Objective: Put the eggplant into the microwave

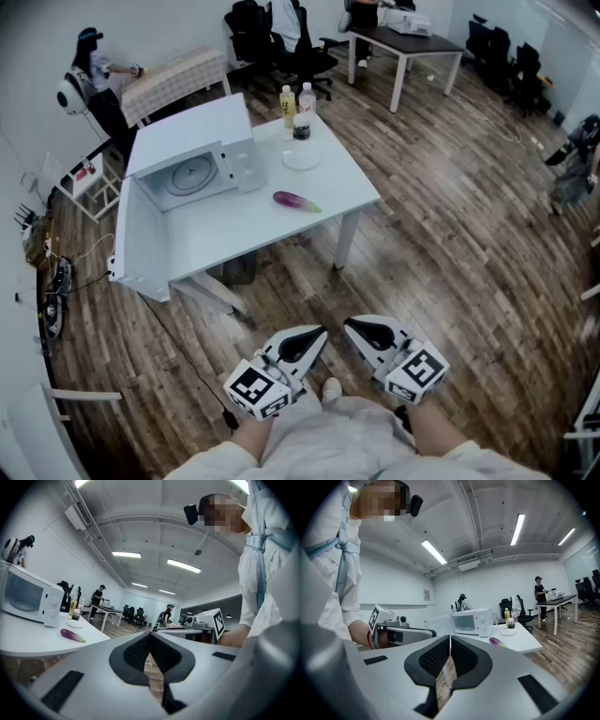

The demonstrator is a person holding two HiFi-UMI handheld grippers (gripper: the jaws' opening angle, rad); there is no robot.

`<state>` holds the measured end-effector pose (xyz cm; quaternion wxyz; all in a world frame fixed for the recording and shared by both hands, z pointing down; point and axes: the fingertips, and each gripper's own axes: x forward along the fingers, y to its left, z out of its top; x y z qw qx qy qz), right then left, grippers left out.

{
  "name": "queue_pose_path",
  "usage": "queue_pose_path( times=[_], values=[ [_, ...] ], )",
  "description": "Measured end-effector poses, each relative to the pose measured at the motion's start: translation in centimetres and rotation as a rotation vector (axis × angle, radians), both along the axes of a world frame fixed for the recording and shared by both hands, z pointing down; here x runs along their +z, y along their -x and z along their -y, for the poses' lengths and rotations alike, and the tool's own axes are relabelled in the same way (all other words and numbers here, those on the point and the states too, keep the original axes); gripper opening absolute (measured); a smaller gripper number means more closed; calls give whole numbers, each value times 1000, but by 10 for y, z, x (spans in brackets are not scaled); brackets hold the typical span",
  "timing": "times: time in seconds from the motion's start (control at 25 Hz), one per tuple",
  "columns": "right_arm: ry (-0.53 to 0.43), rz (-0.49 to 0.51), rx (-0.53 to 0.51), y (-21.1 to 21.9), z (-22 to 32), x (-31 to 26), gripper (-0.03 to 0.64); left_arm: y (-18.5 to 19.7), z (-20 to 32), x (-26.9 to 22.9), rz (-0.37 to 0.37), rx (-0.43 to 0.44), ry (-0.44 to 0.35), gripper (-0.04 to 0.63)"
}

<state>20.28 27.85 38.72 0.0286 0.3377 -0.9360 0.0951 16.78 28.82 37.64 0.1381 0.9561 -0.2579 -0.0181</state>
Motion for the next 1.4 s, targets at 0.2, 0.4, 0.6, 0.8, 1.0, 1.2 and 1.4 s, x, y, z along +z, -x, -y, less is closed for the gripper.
queue_pose_path(
  times=[0.2,0.4,0.6,0.8,1.0,1.2,1.4],
  values=[
    [1,-3,-2,3,2,-2,37,3,2,1,0,-5,8,2],
    [-4,-8,-6,8,6,-1,37,10,7,3,-3,-13,14,2],
    [0,-17,-16,14,12,0,37,16,12,6,-12,-23,22,2],
    [6,-15,-25,21,23,2,38,25,23,8,-17,-36,31,2],
    [29,25,-36,30,44,5,40,38,40,14,-16,-50,43,2],
    [32,28,-40,41,71,7,41,50,67,21,-15,-54,57,2],
    [54,20,-34,49,100,9,41,58,100,22,-13,-36,67,2]
  ],
)
